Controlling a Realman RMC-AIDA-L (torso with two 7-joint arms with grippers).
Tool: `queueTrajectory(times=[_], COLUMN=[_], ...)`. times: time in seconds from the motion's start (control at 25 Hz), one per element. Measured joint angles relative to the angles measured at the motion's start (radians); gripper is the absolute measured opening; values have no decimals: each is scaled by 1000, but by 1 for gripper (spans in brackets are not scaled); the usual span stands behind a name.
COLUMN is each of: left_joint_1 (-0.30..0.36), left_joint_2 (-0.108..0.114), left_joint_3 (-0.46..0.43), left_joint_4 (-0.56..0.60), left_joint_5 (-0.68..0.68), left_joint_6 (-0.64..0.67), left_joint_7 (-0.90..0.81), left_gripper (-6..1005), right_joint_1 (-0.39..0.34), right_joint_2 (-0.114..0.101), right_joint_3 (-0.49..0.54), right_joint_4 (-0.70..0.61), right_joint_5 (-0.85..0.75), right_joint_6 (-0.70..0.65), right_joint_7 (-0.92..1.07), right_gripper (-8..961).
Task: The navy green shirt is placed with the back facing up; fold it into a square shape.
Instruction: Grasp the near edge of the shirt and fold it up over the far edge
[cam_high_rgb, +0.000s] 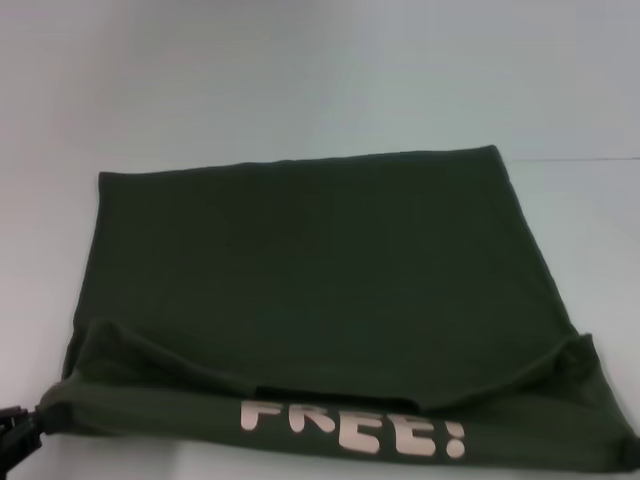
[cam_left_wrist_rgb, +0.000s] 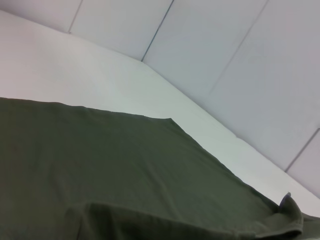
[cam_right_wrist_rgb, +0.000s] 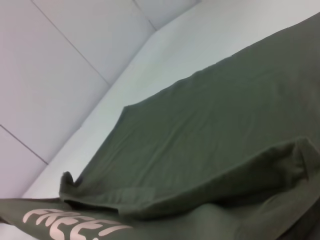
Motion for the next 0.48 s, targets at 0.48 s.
queueTrajectory(times=[0.48], left_joint_1=[41], left_joint_2=[21], left_joint_3=[-2], left_joint_4=[-7], left_joint_5=[69], left_joint_6=[142], left_joint_7=[-5], left_gripper=[27], right_joint_1=[-79], right_joint_2=[-6], right_joint_3=[78], right_joint_4=[13], right_joint_5=[-12], right_joint_6=[-114], right_joint_7=[-46], right_gripper=[60])
